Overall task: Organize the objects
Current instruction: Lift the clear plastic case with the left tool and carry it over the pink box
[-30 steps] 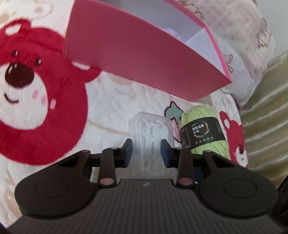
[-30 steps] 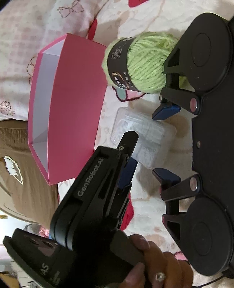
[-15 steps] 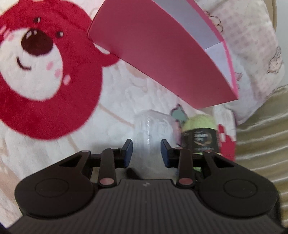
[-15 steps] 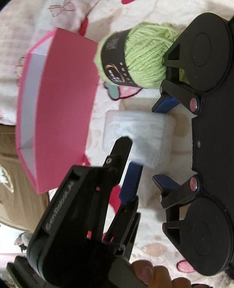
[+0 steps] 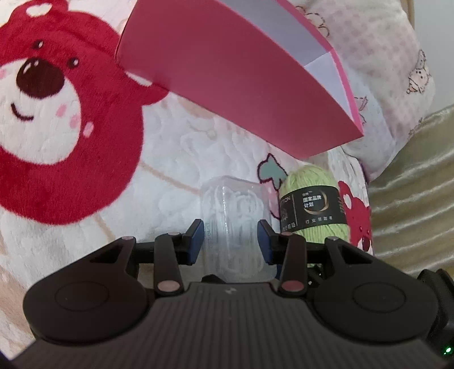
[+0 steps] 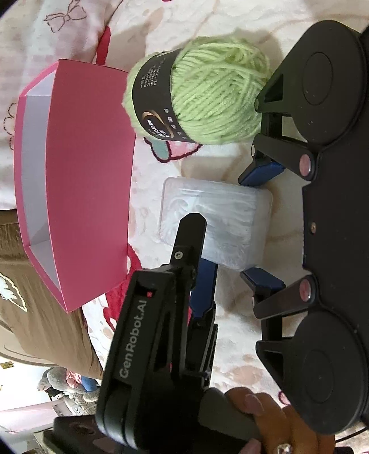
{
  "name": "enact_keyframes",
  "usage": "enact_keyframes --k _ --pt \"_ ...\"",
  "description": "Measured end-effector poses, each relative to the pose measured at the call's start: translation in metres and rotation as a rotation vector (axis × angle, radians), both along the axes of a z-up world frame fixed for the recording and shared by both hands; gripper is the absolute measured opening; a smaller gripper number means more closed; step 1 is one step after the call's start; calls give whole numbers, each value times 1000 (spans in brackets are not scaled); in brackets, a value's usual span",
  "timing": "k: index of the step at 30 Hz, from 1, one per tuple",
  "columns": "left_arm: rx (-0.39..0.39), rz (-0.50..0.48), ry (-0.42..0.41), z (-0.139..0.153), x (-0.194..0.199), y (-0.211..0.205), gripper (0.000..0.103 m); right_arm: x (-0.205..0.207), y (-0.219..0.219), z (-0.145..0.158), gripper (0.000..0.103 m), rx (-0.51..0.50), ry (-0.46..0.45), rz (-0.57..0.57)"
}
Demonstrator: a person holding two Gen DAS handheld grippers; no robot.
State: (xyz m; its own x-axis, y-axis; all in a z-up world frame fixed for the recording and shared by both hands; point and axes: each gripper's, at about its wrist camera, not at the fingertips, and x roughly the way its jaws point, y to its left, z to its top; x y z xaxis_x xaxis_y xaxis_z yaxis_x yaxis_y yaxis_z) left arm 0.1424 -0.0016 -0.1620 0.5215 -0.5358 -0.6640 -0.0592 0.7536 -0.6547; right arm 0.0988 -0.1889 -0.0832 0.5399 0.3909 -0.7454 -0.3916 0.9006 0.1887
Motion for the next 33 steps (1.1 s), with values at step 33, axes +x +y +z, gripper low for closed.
enact_keyframes --k 33 --pt "149 -78 -39 94 -38 13 39 -34 24 64 69 16 -113 140"
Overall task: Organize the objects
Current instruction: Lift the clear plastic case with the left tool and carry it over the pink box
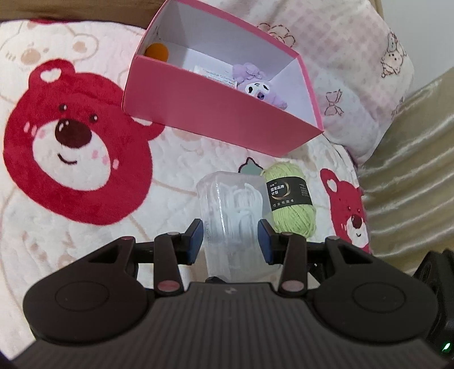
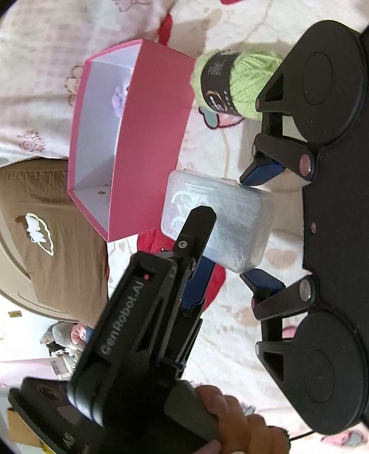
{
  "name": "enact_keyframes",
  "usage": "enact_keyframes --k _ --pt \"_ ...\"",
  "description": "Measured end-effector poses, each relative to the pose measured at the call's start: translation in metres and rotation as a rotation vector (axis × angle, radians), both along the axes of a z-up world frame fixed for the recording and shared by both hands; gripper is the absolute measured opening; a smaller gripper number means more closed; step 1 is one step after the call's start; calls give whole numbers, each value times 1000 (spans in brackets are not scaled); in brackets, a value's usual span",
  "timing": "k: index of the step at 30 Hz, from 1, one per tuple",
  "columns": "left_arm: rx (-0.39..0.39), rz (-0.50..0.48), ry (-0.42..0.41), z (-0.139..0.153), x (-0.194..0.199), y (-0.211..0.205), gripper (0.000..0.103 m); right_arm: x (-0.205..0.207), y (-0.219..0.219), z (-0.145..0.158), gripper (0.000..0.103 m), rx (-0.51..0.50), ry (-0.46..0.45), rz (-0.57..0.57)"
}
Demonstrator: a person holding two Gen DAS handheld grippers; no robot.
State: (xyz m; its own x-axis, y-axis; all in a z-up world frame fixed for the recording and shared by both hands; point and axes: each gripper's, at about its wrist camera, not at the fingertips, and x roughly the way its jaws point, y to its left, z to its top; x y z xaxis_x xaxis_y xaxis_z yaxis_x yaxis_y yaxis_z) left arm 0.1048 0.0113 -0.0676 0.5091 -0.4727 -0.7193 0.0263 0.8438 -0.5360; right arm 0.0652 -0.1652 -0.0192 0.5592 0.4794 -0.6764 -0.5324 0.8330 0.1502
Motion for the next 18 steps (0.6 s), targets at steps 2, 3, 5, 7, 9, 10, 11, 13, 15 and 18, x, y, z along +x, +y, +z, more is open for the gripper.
enact_keyframes --k 2,3,5,7,9,10,11,13,15,18 --pt "0 -6 5 6 1 1 39 2 -2 6 69 25 21 -5" --pt "-4 -9 11 10 1 2 39 3 -3 6 69 30 24 -5" --pt "-13 -17 19 17 3 2 39 3 -4 14 69 27 26 0" --pt "13 -41 -11 28 1 0 39 4 -3 22 69 7 20 10" --pt "59 -69 -45 39 0 -5 40 9 -5 31 69 12 30 18" --pt "70 -74 -54 44 0 -6 40 10 -5 36 69 14 35 27" --pt "80 -84 -67 49 1 -8 40 12 -6 40 69 17 36 35" --pt "86 -94 -85 60 5 -10 40 13 -6 48 69 9 18 39" --pt "91 -94 -97 69 8 -12 40 14 -8 57 69 10 5 32" --pt "102 -95 -118 86 14 -16 40 20 -12 71 69 15 -10 31"
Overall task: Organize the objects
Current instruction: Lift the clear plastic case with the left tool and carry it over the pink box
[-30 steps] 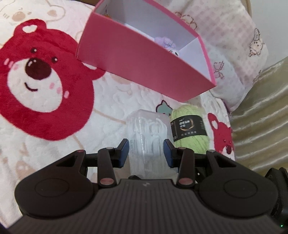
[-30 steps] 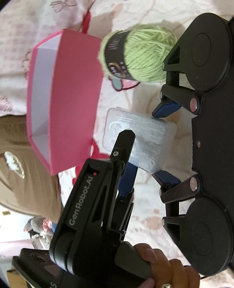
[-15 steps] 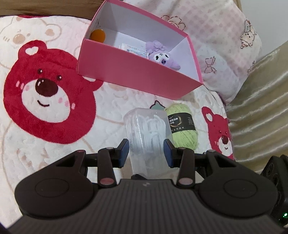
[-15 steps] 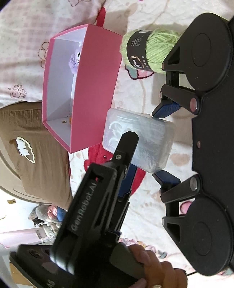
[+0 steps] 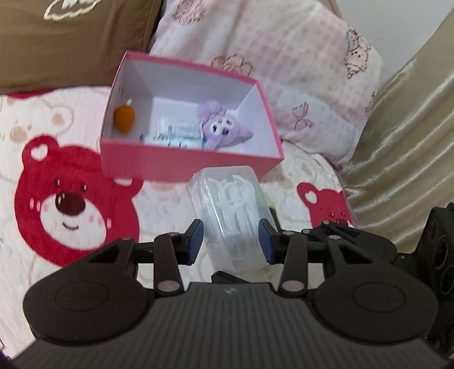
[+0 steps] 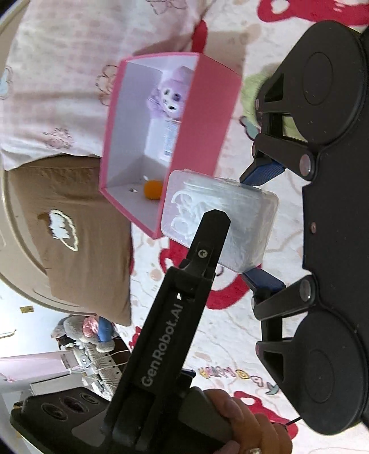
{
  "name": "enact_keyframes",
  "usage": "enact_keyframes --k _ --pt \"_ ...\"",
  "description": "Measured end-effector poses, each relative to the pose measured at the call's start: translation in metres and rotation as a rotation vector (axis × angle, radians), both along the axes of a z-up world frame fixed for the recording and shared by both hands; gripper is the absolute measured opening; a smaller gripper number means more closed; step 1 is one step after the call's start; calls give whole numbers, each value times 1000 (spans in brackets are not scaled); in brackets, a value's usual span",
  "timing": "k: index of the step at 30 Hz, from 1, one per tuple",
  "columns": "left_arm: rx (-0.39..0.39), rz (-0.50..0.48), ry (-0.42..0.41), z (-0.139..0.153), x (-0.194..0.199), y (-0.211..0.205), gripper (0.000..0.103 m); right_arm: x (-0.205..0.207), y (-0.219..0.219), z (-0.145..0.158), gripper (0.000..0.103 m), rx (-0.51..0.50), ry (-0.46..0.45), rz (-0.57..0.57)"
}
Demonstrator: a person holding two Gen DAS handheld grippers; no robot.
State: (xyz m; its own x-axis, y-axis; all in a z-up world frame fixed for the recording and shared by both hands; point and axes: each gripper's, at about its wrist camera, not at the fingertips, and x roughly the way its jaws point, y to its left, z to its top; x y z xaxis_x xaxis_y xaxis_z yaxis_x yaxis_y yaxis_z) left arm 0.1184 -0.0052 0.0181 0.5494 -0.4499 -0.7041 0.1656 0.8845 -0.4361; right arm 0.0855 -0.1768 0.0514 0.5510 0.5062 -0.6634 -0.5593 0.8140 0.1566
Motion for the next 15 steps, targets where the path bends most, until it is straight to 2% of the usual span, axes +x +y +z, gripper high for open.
enact_keyframes --k 4,12,15 --pt "48 -27 -15 13 9 -10 42 8 -4 16 69 3 -12 -4" --pt "61 -17 -24 24 30 -10 42 28 -8 19 69 52 -9 -28" --pt "63 -7 -24 32 45 -9 42 39 -6 25 69 43 -24 -27"
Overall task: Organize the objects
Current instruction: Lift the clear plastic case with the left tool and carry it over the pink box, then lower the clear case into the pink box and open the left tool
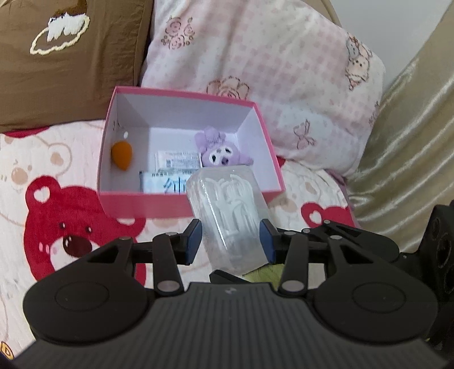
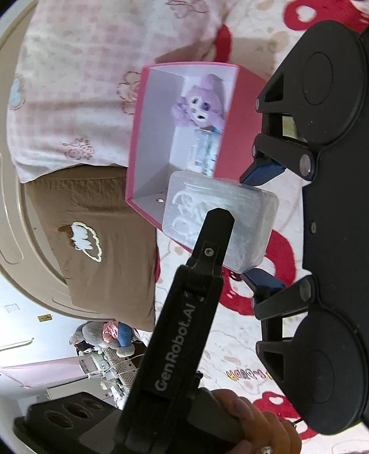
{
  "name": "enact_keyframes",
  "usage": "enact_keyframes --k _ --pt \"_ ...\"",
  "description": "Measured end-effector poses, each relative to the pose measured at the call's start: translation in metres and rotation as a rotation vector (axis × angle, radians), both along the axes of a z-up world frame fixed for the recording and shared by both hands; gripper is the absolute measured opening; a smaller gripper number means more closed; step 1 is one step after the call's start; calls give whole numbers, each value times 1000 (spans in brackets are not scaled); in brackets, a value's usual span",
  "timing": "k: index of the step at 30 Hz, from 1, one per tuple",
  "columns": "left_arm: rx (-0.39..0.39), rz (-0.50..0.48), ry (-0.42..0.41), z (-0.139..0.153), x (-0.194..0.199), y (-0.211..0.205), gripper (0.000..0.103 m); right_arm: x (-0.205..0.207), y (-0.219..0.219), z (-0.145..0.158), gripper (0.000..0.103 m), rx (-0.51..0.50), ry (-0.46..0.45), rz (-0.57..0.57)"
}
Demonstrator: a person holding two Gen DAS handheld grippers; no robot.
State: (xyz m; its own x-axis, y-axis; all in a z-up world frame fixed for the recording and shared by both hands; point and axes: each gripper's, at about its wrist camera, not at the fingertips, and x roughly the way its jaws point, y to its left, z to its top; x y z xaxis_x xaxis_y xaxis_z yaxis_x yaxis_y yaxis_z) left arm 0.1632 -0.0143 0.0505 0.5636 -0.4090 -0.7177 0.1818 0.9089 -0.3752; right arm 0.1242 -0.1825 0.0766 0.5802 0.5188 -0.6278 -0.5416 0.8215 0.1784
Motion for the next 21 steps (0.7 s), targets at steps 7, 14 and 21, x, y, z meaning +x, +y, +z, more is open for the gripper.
enact_keyframes --k 7,14,21 --pt "8 28 7 5 37 -1 43 38 -4 5 69 50 -4 -2" --pt "-55 84 17 -4 73 5 43 74 -5 2 69 51 -8 5" --pt "-137 143 84 -24 116 17 47 115 14 0 69 -121 -18 84"
